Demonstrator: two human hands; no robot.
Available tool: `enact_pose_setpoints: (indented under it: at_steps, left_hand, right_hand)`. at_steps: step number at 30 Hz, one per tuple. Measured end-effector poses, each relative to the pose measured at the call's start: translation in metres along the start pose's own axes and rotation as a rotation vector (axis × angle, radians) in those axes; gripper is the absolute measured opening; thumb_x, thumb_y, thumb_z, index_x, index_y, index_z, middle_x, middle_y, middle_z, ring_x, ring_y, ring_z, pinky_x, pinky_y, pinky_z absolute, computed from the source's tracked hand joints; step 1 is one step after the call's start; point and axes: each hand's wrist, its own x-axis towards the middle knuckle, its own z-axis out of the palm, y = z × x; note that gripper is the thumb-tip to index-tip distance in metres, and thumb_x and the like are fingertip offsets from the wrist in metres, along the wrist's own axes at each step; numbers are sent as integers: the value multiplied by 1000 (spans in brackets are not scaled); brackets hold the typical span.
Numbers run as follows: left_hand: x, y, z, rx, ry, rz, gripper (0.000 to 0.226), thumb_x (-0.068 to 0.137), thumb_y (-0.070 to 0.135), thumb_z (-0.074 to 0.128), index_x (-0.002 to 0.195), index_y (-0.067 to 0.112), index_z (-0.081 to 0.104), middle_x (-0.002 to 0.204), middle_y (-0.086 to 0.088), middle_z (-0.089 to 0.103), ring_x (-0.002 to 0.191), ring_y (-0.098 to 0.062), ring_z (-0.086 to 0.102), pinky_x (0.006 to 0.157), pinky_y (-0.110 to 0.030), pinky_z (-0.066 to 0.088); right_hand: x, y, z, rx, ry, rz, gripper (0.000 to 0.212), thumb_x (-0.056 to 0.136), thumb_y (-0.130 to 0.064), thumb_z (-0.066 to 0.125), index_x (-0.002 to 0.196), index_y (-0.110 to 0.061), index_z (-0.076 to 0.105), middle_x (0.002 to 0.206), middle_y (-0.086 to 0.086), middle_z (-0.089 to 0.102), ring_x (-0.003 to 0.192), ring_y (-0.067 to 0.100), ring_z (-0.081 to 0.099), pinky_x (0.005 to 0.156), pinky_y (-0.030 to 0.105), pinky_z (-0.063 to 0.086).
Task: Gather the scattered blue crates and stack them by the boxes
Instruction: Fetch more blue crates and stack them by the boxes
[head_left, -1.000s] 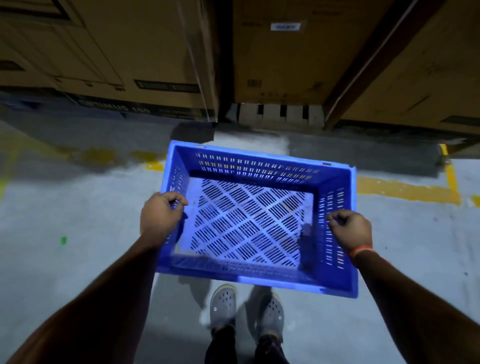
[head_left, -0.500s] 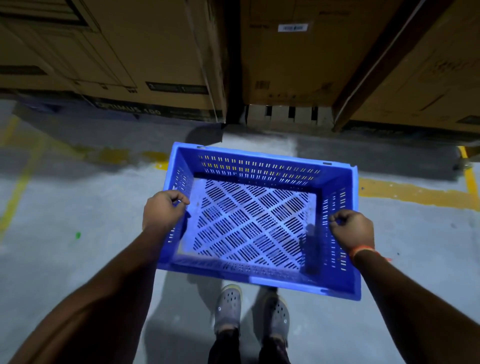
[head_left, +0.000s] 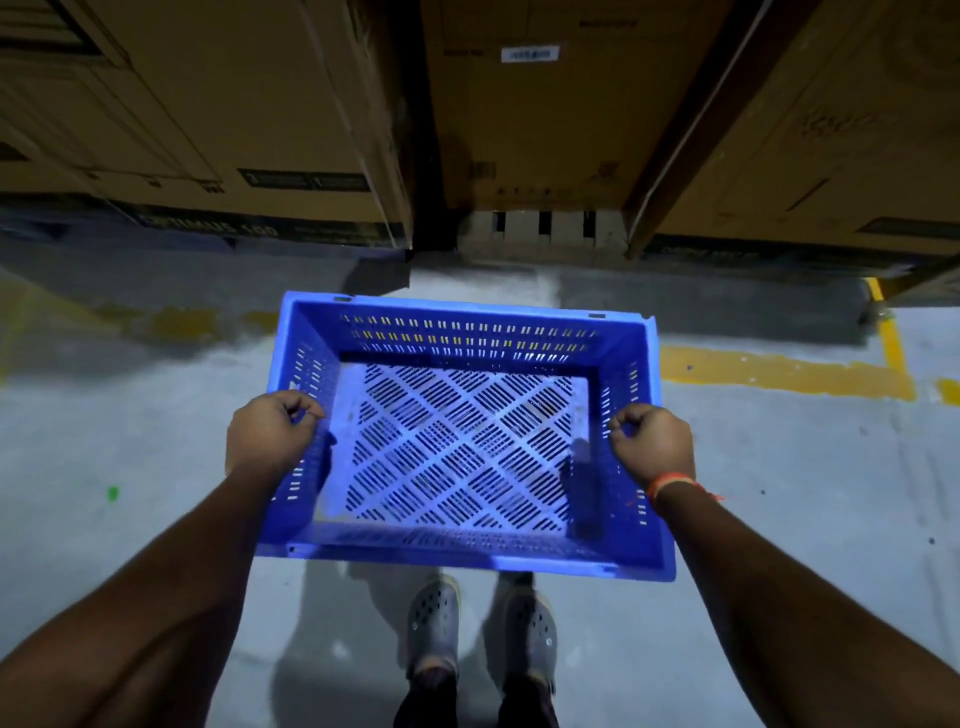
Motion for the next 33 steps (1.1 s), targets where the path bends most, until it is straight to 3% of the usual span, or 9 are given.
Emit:
enact_pose_setpoints:
  at_steps: [10, 16, 22, 26, 29, 33]
  left_hand:
    - [4, 8, -3, -27, -10, 8, 6, 77, 24, 67, 76, 30, 70, 71, 2, 72, 74, -25, 67, 70, -33, 55]
    - [3, 7, -6, -71, -24, 30, 10, 77, 24, 65, 74, 32, 69, 54, 7, 57, 61, -23, 58, 64, -29, 47]
    - [4, 3, -4, -83, -11, 51, 13, 77, 21, 63, 73, 30, 70, 48, 4, 54, 55, -16, 55, 59, -26, 40]
    - [9, 3, 1, -30, 21, 39, 16, 73, 18, 58, 73, 28, 71, 57, 6, 61, 66, -24, 62, 61, -26, 42]
    - [12, 3, 4, 16, 39, 62, 17, 72, 18, 59, 74, 26, 73, 74, 4, 71, 79, -26, 68, 67, -26, 47]
    - [17, 2, 5, 41, 53, 105, 11, 73, 22, 64, 73, 24, 74, 82, 1, 76, 86, -26, 70, 73, -28, 52]
  right_hand:
    - [2, 3, 1, -44, 28, 30, 3, 72, -24, 68, 70, -27, 69, 68, 2, 68, 76, 30, 67, 72, 27, 49]
    - [6, -2, 1, -116, 64, 18, 5, 73, -22, 72, 77, -24, 75, 81, 6, 75, 84, 32, 69, 78, 31, 52]
    - [6, -5, -1, -159, 73, -2, 5, 71, -21, 74, 75, -24, 75, 69, 6, 69, 81, 32, 70, 73, 31, 49]
    - [10, -4, -1, -177, 74, -56, 5, 71, -18, 76, 74, -22, 76, 83, 7, 75, 84, 31, 69, 73, 31, 48]
    - [11, 1, 0, -178, 91, -104, 6, 71, -21, 78, 70, -25, 75, 78, 8, 75, 81, 29, 70, 69, 29, 46]
    - [8, -3, -2, -177, 99, -142, 10, 75, -21, 78, 68, -25, 72, 69, 3, 60, 77, 23, 64, 71, 24, 37]
